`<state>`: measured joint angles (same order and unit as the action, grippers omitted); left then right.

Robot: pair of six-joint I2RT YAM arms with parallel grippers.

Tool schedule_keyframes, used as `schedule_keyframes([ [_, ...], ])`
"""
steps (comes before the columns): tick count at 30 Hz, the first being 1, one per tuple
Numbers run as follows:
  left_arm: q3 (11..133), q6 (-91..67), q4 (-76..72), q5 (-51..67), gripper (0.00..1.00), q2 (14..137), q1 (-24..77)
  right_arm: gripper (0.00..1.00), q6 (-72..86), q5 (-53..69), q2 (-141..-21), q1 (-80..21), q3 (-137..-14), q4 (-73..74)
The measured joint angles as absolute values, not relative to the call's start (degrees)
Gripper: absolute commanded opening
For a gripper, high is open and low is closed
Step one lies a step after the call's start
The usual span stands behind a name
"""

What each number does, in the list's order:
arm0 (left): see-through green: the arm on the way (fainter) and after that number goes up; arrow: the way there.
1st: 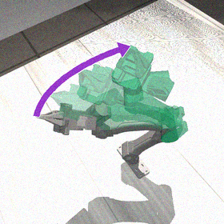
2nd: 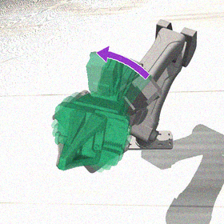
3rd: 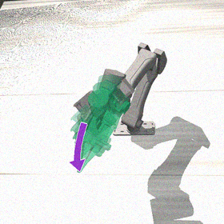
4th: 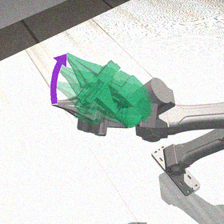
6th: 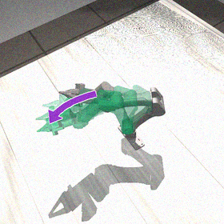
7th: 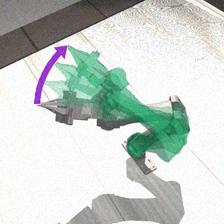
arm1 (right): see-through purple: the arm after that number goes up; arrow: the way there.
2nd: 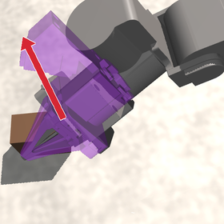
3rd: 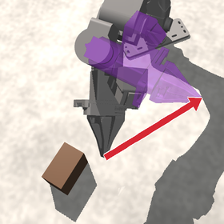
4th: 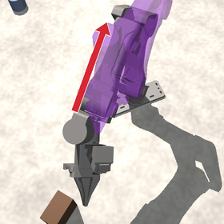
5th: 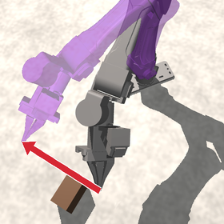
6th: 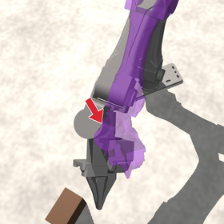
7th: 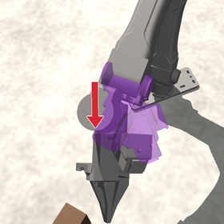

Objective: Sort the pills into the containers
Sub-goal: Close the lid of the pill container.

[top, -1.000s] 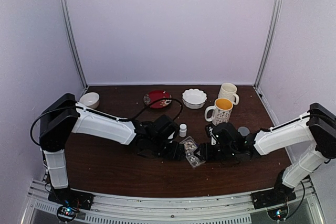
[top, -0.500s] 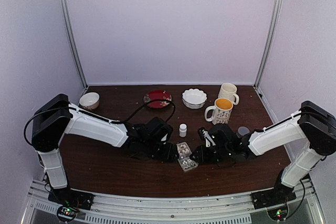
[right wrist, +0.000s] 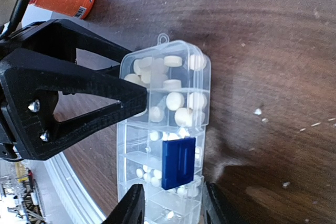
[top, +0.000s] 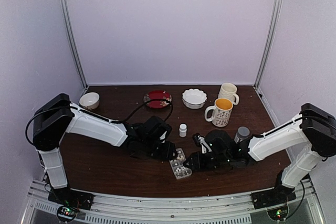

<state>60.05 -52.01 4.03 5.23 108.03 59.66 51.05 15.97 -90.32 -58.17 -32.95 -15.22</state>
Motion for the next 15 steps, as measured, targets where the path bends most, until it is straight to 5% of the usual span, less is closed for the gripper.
schedule_keyframes([
  [6,61.9,-51.8,5.1,5.4,0.50,109.3,59.6,0.45,48.0,11.0,-88.5,-58.0,-35.0,-8.4],
  [15,63.6,-50.3,7.7,5.1,0.50,109.8,59.6,0.26,43.7,5.8,-89.8,-57.0,-39.1,-2.5],
])
